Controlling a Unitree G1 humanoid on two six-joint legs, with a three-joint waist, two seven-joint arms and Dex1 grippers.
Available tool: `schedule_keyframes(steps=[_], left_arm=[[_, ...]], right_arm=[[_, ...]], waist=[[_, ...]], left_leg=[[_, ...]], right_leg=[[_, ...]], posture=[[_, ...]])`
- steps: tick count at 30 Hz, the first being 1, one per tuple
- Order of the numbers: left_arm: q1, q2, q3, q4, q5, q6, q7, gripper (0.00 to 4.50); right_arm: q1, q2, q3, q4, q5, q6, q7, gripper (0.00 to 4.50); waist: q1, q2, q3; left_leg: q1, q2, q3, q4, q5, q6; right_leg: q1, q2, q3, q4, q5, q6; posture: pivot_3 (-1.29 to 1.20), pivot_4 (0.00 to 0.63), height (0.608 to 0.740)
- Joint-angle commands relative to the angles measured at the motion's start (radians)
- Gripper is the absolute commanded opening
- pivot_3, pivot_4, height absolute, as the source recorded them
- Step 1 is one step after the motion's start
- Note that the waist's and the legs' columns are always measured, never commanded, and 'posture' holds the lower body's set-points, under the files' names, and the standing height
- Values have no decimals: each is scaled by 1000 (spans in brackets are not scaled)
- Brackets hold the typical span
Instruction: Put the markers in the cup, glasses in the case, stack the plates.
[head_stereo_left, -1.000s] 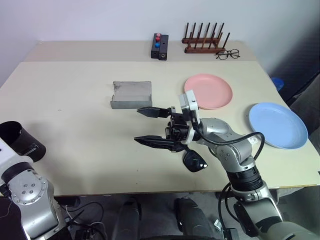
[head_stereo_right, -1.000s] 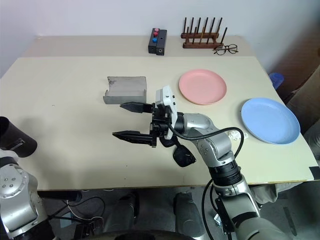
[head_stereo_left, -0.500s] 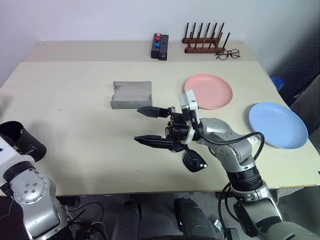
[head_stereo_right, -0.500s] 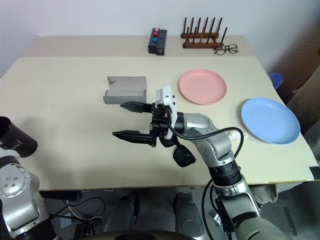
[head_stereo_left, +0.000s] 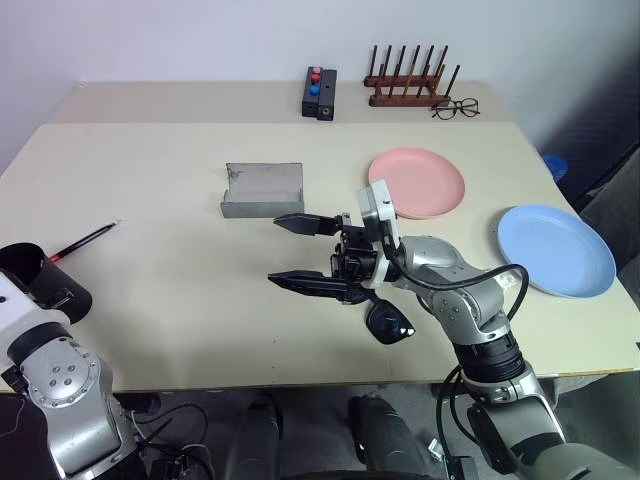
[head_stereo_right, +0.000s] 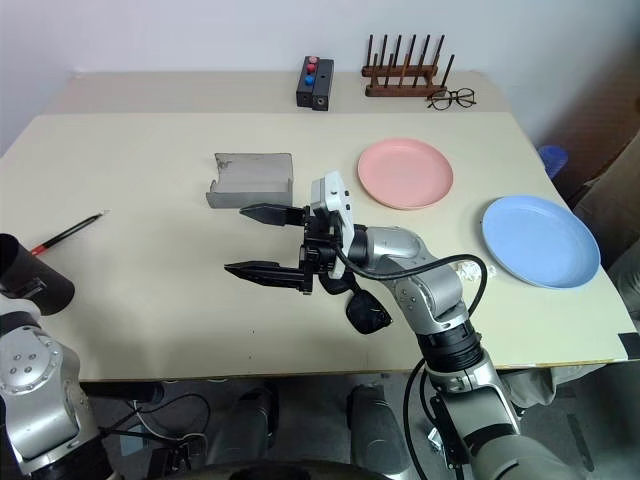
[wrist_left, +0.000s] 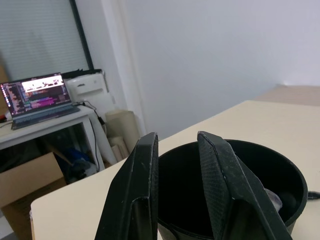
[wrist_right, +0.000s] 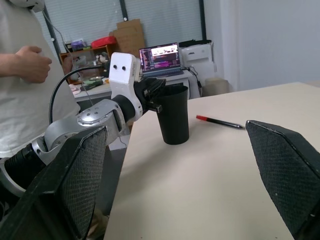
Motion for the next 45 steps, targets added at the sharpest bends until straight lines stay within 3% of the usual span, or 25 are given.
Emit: schedule_keyframes(steps=[1,14,21,26,31,37,45], left_arm=[[-24,21,2,-31,2,-4,-2,1213],[-172,110,-43,-73,-15,67,-65,1213],[-382,305,-115,42,-110,476,-250,4452],[-566,520,-178,283,-181,782,-428,4452],[-737,676,-304,555,-222,863,-610,4452],[-839,848,-529,858,-181,742,-882,4452],[-1005,914,-716,1223,-83,533,-1152,4452]], right_arm=[[-4,8,0,-33,14,-9,3,4500],[-2,7,1,-32,13,-13,6,4500],[-6,10,5,-22,9,-15,5,4500],[-15,19,11,-5,4,-21,8,4500],[-22,29,18,15,-9,-33,14,4500],[-18,32,15,24,-18,-46,11,4500],[0,30,17,15,-23,-49,1,4500]], waist=[[0,0,0],[0,0,0],[-1,0,0],[-5,0,1],[-4,0,1],[-4,1,1],[0,1,1]], left_leg=[[0,0,0,0,0,0],[0,0,0,-1,0,0],[0,0,0,0,0,0],[0,0,-1,-2,0,0],[-1,0,-1,-3,0,0],[-1,1,0,-5,0,0],[-4,1,0,-5,0,0]], right_leg=[[0,0,0,0,0,0],[0,0,0,0,0,0],[0,0,0,0,0,0],[-2,1,0,2,0,2],[-3,1,0,1,0,2],[-4,1,0,2,0,3],[-7,1,0,2,0,2]], posture=[[0,150,740],[0,150,740],[0,150,740],[0,150,740],[0,150,740],[0,150,740],[0,150,740]])
